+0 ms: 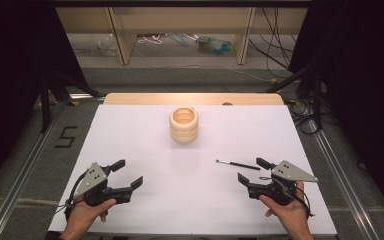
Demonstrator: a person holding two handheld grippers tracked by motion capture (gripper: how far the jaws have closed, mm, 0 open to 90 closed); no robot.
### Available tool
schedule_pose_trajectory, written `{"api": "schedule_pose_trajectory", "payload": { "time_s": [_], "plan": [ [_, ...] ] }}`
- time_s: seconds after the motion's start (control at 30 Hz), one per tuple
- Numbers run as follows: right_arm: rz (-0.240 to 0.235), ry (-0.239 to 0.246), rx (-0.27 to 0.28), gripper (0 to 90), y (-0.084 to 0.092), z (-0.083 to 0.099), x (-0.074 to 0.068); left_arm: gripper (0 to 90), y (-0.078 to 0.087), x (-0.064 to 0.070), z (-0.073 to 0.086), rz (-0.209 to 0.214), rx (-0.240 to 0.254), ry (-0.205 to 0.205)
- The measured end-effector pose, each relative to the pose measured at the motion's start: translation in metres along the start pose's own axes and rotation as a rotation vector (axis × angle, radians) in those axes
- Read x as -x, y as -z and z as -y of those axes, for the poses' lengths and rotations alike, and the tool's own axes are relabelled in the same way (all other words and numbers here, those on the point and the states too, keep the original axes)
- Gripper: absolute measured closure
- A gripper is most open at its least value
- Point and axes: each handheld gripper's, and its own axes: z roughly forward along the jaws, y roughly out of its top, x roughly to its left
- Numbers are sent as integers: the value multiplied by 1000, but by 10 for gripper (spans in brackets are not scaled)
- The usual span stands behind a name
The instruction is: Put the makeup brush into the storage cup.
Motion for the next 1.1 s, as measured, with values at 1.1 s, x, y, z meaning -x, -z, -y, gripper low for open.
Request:
{"api": "schedule_pose_trajectory", "payload": {
  "time_s": [1.1],
  "plan": [
    [-74,47,-153,156,-17,-12,-1,160,-2,2,2,2,-16,-13]
  ]
}}
